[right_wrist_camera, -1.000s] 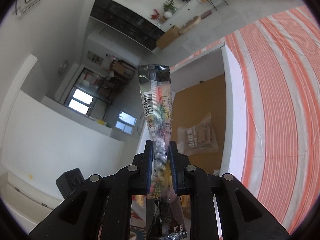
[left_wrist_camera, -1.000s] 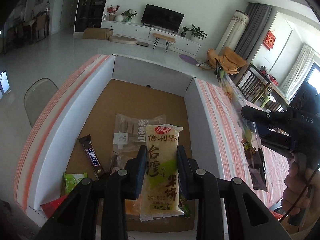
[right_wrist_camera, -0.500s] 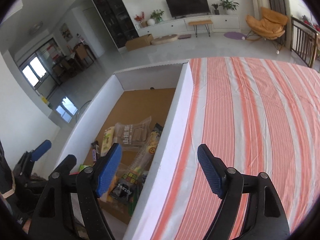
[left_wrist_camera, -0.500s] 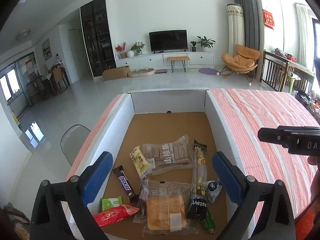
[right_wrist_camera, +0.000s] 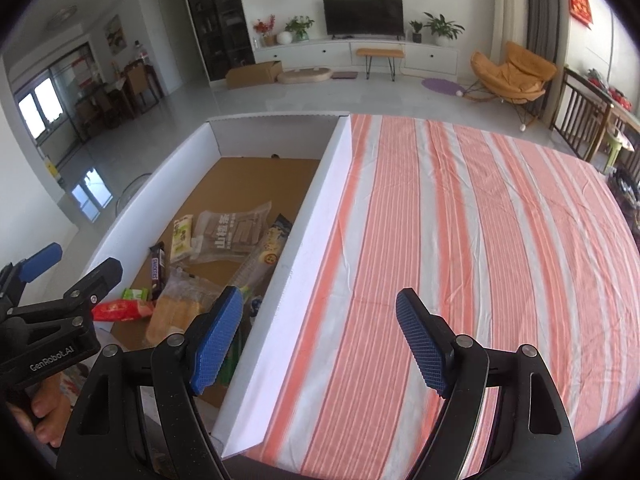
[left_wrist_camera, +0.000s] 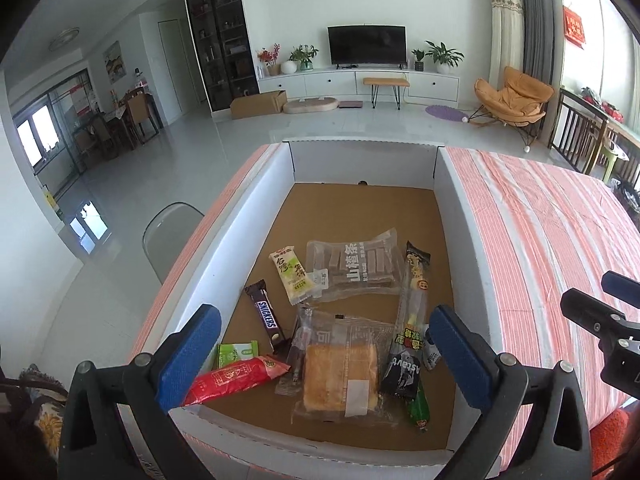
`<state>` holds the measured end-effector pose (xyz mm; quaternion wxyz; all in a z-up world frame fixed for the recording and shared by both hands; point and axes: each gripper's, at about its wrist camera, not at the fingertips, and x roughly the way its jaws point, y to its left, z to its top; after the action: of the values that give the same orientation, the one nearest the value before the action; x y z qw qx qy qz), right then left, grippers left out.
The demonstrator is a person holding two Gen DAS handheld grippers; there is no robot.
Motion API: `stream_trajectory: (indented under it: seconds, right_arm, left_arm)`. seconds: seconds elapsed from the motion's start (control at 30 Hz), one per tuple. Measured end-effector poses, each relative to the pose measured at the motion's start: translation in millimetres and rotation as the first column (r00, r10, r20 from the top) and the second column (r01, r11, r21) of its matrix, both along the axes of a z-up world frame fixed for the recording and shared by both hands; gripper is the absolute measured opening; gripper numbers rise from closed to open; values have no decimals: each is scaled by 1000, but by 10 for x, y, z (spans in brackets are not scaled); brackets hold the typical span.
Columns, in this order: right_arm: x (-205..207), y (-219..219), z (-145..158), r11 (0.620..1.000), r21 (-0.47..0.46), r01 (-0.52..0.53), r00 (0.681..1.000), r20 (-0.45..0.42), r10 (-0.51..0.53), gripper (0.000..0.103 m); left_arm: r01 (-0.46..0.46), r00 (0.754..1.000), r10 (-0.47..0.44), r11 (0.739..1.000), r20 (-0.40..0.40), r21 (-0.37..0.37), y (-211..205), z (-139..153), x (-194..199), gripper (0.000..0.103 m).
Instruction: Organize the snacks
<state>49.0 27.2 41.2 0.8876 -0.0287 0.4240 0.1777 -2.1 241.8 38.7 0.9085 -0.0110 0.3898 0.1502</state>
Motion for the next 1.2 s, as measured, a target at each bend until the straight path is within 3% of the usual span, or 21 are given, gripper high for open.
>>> stream_trajectory:
  seconds: [0.33,1.03,1.2]
  right_arm:
    - [-43,79,18,1000,-21,2,999,47,-1,82]
    - [-209,413,43,994,-92,-60,993,96,69,82]
    - [-225,453,38,993,-96,-67,992,96,76,82]
  left_arm:
    - [-59,998,55,993,43,104,50,24,-214,103]
    - [-94,995,93,994,26,54,251,3,-286,103]
    - [-78,997,79,997,24,-29,312,-15,-313,103]
